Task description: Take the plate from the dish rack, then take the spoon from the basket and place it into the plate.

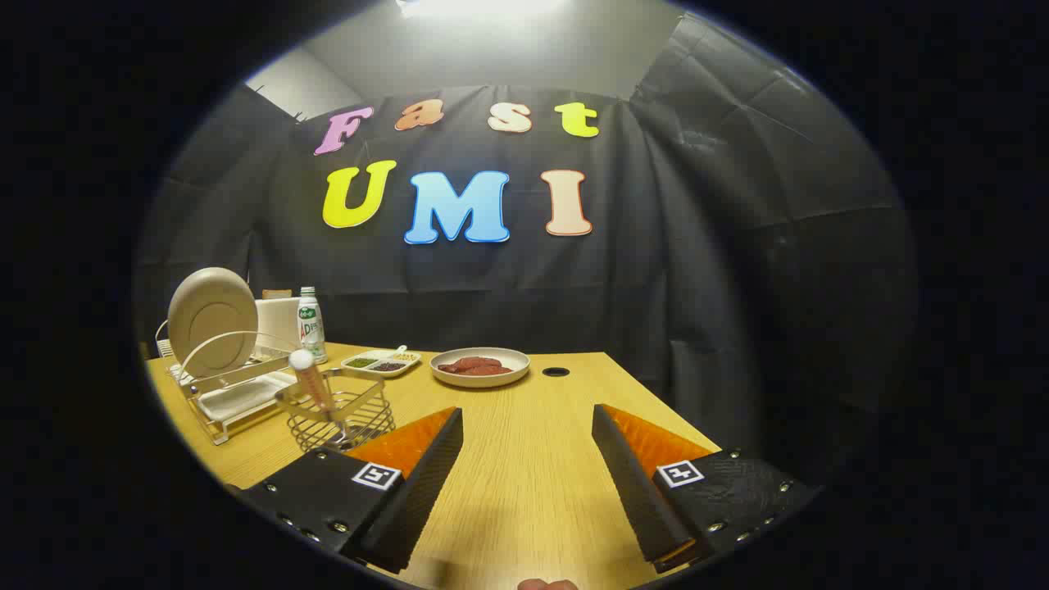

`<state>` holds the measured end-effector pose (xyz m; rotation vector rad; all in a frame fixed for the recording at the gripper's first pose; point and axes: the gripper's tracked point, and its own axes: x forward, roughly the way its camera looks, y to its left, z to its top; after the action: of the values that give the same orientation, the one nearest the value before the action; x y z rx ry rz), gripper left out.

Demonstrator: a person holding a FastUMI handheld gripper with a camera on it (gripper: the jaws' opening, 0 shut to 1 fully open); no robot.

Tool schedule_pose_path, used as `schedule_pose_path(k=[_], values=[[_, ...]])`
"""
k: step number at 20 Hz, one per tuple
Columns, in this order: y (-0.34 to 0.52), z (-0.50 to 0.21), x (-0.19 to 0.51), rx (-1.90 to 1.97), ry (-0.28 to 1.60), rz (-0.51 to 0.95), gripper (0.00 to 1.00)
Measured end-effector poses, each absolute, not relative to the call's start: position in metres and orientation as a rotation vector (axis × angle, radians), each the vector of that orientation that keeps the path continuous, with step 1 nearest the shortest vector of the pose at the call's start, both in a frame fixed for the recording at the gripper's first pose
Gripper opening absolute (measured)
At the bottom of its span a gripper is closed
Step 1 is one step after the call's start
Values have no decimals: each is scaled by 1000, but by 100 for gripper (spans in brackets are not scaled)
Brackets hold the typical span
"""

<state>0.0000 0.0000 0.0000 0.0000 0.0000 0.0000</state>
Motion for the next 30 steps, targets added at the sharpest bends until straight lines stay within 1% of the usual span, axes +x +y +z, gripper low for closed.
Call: schedule_pose_path(k=[3, 5, 8, 11, 14, 17, 22, 25, 30], values=[[-7, 29, 33, 5, -42, -30, 98], [-10, 67, 39, -22, -80, -44, 98], [7, 125, 24, -21, -51, -44, 98], [42, 194, -1, -6, -72, -13, 98], [83, 240, -19, 41, -75, 14, 98], [119, 256, -28, 90, -28, 12, 98], [182, 286, -29, 86, -47, 64, 98], [237, 276, -33, 119, 64, 174, 98], [276, 273, -27, 78, 78, 183, 98]])
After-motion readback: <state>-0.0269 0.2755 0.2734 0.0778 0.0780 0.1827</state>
